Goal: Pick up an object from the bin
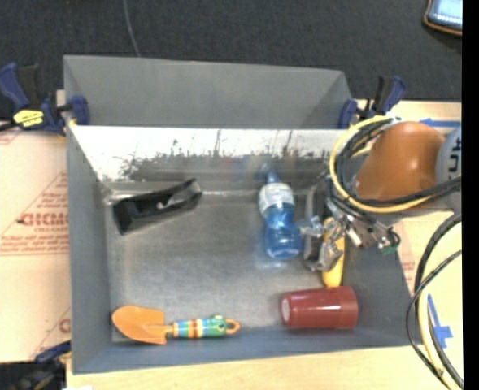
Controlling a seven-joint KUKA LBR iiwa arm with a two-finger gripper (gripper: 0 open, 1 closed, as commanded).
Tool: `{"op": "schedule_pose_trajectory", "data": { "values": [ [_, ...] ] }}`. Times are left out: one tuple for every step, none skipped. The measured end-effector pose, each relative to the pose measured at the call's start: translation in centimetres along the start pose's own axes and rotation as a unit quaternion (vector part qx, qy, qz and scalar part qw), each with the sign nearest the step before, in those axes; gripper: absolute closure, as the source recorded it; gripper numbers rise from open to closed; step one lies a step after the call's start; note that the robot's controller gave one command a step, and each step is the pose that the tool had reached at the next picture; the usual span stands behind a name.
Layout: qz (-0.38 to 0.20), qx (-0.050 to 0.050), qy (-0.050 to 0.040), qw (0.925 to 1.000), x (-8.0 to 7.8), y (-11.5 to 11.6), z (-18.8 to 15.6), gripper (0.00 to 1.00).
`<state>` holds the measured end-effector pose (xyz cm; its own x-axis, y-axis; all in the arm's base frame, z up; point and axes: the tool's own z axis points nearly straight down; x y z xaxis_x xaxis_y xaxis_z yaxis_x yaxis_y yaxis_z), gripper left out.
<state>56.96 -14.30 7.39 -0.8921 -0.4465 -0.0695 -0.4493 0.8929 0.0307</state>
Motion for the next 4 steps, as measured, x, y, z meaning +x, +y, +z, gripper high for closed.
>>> {"op": "schedule_pose_trajectory", "data": {
  "values": [
    [0.009,-0.003,-0.0039,0.9999,0.1,0.0,0.0,1.0],
    [0.008,0.0,-0.0002,1.0,0.4,-0.9,-8.5,1.0],
    [0.009,0.007,-0.0092,0.9999,-0.2,-1.3,-9.1,1.0],
    [-0.001,-0.002,-0.001,1.0,0.3,-1.0,-6.4,1.0]
  ]
}}
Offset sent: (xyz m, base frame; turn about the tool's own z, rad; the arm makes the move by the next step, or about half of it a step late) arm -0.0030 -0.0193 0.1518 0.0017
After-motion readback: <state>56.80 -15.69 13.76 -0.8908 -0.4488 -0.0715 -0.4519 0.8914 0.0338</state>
